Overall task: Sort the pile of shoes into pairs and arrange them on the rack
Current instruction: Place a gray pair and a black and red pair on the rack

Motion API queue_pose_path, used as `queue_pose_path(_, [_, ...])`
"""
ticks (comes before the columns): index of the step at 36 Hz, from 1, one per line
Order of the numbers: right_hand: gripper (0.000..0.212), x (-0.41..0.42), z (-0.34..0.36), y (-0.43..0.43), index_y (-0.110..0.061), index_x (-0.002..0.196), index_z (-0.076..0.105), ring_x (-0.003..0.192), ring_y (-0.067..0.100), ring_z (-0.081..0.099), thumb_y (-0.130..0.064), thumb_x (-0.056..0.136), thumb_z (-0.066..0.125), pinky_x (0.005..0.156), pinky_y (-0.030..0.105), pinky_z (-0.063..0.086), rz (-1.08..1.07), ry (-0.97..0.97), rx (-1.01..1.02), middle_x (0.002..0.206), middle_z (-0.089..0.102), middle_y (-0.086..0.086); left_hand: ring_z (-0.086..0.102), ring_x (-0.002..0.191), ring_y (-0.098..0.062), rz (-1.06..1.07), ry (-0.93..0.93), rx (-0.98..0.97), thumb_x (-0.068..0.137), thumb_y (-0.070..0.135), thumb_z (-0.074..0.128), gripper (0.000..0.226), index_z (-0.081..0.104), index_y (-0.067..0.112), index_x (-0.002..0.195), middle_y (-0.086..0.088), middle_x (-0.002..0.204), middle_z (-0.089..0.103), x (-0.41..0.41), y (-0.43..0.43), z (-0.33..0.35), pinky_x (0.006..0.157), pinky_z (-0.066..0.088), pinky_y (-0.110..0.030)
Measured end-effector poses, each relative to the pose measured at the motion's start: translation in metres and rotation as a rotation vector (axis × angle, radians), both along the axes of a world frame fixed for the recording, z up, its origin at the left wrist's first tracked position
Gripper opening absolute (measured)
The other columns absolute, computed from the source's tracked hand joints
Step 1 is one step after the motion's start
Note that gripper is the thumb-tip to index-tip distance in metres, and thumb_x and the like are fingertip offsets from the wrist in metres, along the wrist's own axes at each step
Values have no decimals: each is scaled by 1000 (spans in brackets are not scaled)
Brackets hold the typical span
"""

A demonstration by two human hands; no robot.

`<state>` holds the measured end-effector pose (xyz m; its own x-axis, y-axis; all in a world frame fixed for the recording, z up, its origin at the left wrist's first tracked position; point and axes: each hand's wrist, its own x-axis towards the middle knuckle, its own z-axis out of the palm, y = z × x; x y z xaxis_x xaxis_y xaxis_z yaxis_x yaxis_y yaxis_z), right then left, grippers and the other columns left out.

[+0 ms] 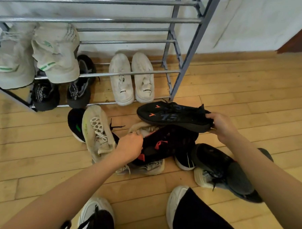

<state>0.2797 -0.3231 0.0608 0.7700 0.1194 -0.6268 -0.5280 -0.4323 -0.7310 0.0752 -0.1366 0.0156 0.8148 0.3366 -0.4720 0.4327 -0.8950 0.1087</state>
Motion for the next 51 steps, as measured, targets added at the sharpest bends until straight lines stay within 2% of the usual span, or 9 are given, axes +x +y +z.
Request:
queue_pose_path(6, [26,-1,-10,-6,-5,119,56,101,24,58,-11,95,47,86,38,53,-127,63,53,90,60,3,58,108,-33,39,49,-106,93,20,50,28,52,12,120,-13,118,60,7,6,14,73,42,-37])
queue_pose_path(13, [19,6,-8,-4,-13,106,61,103,21,57,-15,94,47,96,38,50,-214,-140,44,110,61,8,60,102,-31,57,3,-60,93,16,46,35,54,24,126,-11,111,65,3,18,31,79,52,-40])
queue_pose_path(26, [24,20,-16,-36,-9,93,59,74,11,50,-14,93,36,62,23,42,-569,-287,-29,88,56,3,59,105,-31,193,7,-77,95,19,45,35,56,22,128,-14,114,64,1,43,52,81,51,-36])
queue_pose_path(30, [22,25,-17,-51,-11,85,60,81,15,53,-17,90,39,74,29,46,-706,-253,-21,98,59,7,61,92,-29,269,-18,-127,94,20,46,35,55,23,128,-12,109,66,0,49,50,73,50,-34])
queue_pose_path(36, [33,15,-26,-56,-6,114,60,102,21,55,-15,92,37,92,34,49,-734,-170,-20,112,58,8,62,98,-29,395,-70,-312,94,21,51,32,60,19,125,-12,108,68,5,45,45,81,50,-36])
queue_pose_path(39, [35,11,-36,-47,-2,123,52,109,29,56,-14,91,45,94,41,50,-593,-34,6,122,58,16,62,98,-29,445,-97,-369,95,20,51,29,60,15,122,-12,106,69,8,26,36,80,50,-35])
queue_pose_path(43, [31,-5,-45,-37,2,118,53,98,28,52,-9,89,58,80,36,47,-81,148,-214,109,54,14,60,103,-31,472,-73,-423,95,19,49,33,54,11,127,-15,111,66,12,7,17,86,49,-38])
queue_pose_path(47, [47,-11,-54,-37,-1,122,51,114,35,50,-20,81,66,88,38,47,276,-152,-623,121,54,19,59,108,-31,452,-45,-433,95,16,49,45,41,17,139,-15,120,63,14,6,6,90,48,-40])
queue_pose_path(51, [52,-5,-48,-35,-4,132,42,127,33,36,-18,85,60,104,39,33,433,-464,-623,132,44,18,62,97,-31,457,-88,-389,96,17,48,45,41,20,140,-14,108,66,11,8,0,79,49,-36])
